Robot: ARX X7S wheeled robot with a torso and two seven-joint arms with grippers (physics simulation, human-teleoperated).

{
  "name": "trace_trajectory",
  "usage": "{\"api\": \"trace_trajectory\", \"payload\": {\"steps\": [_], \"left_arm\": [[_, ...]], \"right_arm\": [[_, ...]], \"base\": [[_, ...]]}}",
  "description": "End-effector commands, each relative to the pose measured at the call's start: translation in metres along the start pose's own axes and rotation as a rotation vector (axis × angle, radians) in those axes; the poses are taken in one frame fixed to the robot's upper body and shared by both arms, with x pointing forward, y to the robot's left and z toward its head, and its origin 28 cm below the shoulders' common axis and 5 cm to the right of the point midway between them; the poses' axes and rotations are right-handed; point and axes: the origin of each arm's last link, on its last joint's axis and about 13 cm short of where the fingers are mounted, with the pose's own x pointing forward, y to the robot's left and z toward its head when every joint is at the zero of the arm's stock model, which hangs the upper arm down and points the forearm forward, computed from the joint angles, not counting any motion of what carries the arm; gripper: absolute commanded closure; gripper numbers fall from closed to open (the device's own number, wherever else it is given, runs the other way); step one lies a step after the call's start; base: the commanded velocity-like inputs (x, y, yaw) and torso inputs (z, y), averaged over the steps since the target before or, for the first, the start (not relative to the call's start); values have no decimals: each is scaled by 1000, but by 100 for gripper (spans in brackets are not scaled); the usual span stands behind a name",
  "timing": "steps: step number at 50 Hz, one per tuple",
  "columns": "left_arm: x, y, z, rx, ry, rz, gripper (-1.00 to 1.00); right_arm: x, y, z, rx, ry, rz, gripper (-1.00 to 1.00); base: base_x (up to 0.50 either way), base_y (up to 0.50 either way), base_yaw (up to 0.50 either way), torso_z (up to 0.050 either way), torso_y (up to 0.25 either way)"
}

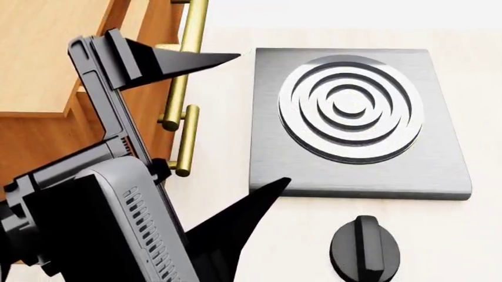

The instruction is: Pick the akita bowl on the wooden cabinet and place it on the plate.

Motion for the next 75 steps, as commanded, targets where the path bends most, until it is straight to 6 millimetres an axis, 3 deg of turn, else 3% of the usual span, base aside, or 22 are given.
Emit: {"api": "trace_trajectory", "payload": {"steps": [1, 22, 31, 75], "left_arm": [[0, -3, -5, -13, 2, 1, -100], [0, -5, -8, -22, 4, 5, -100], [-1, -4, -8, -23, 6, 6, -100], [1, -7, -12, -31, 8, 1, -100]], "right_arm": [[13, 10, 1, -6, 44, -58, 100], [47, 20, 7, -51, -10, -155, 100], [56, 13, 16, -28, -56, -212, 100], [93, -7, 17, -87, -99, -320, 100]], "base": [[0, 0, 0, 0, 0], [0, 0, 0, 0, 0], [0, 0, 0, 1, 0], [0, 0, 0, 0, 0]]}}
